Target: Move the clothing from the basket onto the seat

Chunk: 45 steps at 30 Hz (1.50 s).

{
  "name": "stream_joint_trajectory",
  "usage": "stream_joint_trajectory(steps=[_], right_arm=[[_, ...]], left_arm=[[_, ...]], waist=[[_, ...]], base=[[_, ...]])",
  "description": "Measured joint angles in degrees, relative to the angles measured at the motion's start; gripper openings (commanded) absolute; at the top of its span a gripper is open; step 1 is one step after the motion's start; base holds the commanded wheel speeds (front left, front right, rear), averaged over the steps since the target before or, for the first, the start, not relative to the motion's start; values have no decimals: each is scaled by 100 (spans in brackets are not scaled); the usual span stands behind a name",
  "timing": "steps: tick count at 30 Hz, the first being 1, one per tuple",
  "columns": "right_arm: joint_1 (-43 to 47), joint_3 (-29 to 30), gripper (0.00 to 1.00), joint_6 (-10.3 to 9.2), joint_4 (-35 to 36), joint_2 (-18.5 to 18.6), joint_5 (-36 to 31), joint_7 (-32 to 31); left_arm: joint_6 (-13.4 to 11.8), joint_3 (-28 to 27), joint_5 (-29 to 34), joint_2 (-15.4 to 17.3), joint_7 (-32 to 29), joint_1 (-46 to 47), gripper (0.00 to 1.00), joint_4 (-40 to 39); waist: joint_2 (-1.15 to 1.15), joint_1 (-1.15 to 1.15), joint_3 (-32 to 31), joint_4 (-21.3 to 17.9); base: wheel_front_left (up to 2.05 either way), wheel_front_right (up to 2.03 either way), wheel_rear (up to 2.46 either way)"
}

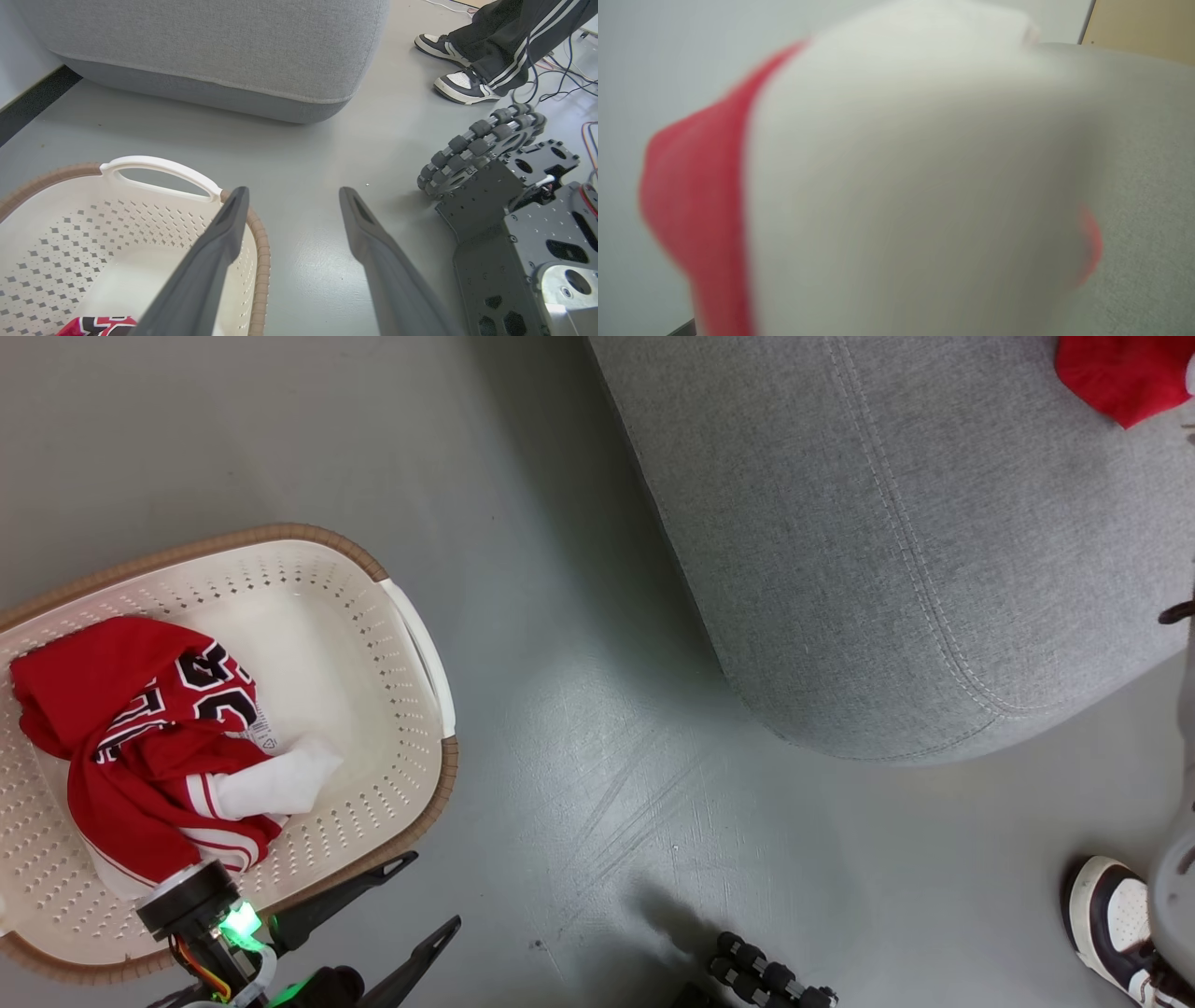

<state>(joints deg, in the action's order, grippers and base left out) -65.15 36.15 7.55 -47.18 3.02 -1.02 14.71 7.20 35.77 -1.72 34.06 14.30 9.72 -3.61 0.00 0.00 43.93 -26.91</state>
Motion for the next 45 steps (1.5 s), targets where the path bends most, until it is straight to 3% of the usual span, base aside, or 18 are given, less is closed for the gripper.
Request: stream_joint_trajectory(steps=[5, 6, 7, 31, 36, 45], right_arm=[[-47, 406, 0, -1, -185, 180, -266, 0], [-54, 494, 13, -1, -182, 205, -302, 0], [-97, 612, 100, -1, -158, 233, -336, 0], [-383, 976, 100, 0, -158, 33, -979, 0], [-383, 870, 100, 0, 27, -19, -987, 0], [-447, 176, 100, 0, 833, -56, -960, 1]], left_arm=[[0, -14, 0, 0, 0, 46, 100, -8], [0, -16, 0, -1, 0, 46, 100, -8], [0, -19, 0, -3, 0, 46, 100, -11], [0, 41, -25, -224, 0, 188, 100, 10], [0, 87, -24, -334, 0, 235, 100, 16], [0, 156, -8, -564, 1, 538, 100, 38]], waist=[[0, 0, 31, 28], [0, 0, 35, 34], [0, 0, 41, 46], [0, 0, -194, 66], [0, 0, -290, 94], [0, 0, -507, 157]], base=[[0, 0, 0], [0, 0, 0], [0, 0, 0], [0, 0, 0], [0, 0, 0], [0, 0, 0]])
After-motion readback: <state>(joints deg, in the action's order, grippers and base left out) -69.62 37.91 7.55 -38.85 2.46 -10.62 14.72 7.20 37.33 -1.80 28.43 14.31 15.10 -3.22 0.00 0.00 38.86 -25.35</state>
